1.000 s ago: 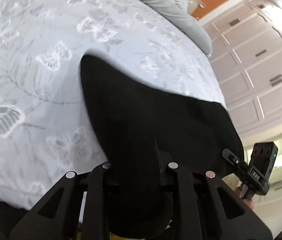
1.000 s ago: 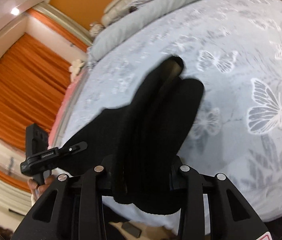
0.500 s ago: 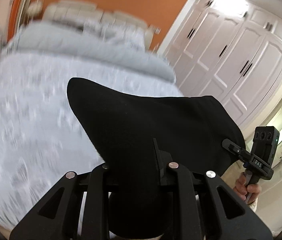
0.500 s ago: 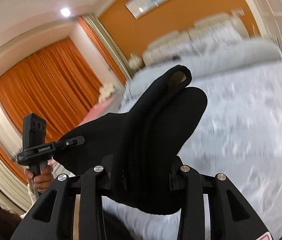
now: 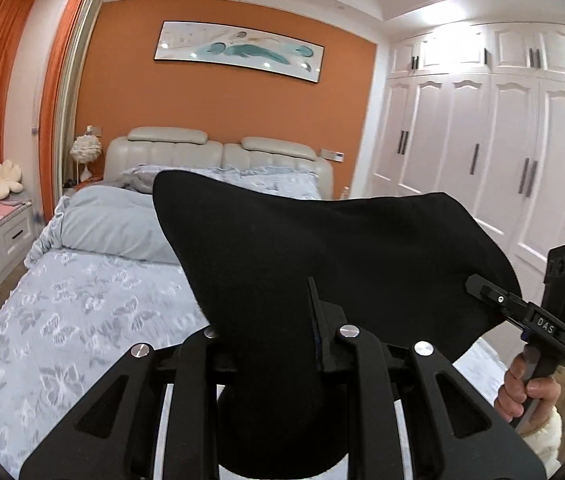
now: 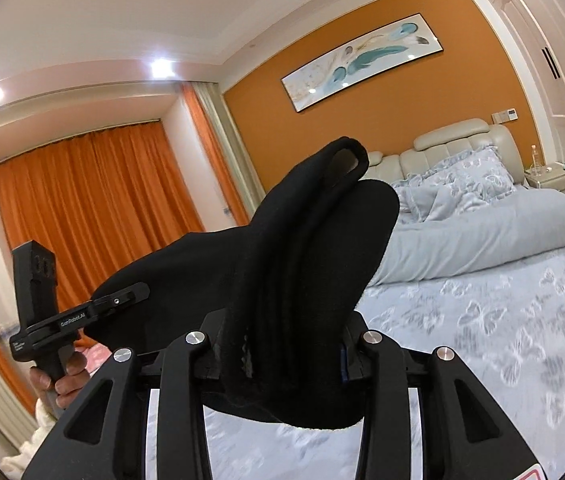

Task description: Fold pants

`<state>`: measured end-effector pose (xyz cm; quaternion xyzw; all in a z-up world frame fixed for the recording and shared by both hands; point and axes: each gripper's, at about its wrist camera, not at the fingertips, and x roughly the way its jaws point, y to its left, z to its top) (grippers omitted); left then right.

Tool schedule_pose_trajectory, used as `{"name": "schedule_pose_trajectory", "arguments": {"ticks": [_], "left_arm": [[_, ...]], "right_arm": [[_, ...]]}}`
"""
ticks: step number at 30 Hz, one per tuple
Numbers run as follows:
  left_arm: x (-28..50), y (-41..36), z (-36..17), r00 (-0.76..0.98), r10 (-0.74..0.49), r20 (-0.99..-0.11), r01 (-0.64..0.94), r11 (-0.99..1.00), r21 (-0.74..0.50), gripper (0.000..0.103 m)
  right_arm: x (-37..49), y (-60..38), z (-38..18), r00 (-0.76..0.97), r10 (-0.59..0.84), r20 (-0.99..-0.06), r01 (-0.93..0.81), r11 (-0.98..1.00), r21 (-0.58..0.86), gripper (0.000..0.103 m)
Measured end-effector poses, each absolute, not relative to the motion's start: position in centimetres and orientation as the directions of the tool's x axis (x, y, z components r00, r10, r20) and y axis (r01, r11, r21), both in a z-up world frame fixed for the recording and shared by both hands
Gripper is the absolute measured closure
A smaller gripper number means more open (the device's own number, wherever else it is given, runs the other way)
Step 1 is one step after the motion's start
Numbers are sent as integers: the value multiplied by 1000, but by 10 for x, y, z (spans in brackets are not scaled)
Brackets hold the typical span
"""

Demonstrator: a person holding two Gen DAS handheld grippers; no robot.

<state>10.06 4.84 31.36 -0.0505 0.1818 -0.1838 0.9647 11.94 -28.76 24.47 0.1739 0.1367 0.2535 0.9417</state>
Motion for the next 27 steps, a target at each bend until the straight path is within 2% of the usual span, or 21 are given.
{"name": "schedule_pose_trajectory", "arguments": {"ticks": [4,9,16,20,21,22,23,24,25,27], "left_arm": [[183,41,272,889,-314,-334,282,949,-142,81],[272,35,191,872,-268,-410,223,962,-156,81],[354,38,43,791,-226,-568,170,974,-151,81],[374,55,-50,673,-235,-702,144,972,-188,81],[375,58,-71,644,-219,-733,127,975,-181,76],[371,59,-83,639,-212,-740,117,977,-179,61],[365,63,-94,646,-189,-739,102,982,-162,51],[361,65,-96,656,-161,-737,85,986,-140,27],[351,71,-95,680,-105,-725,46,994,-101,18],[338,84,-87,696,-81,-714,35,996,-80,17]], "right_arm": [[204,-294,196,836,511,-199,-398,815,422,68],[290,-290,114,819,489,-300,-320,824,468,68],[349,-283,-22,738,476,-478,-214,837,504,68],[356,-273,-111,625,458,-632,-131,860,494,64],[354,-275,-126,616,426,-662,-94,875,476,53],[353,-279,-139,611,414,-675,-72,878,474,38],[346,-289,-146,607,459,-649,-76,846,527,38],[343,-296,-145,603,466,-647,-60,835,546,37],[336,-307,-139,604,444,-662,-19,839,544,31],[321,-321,-122,638,390,-664,24,852,523,25]]}}
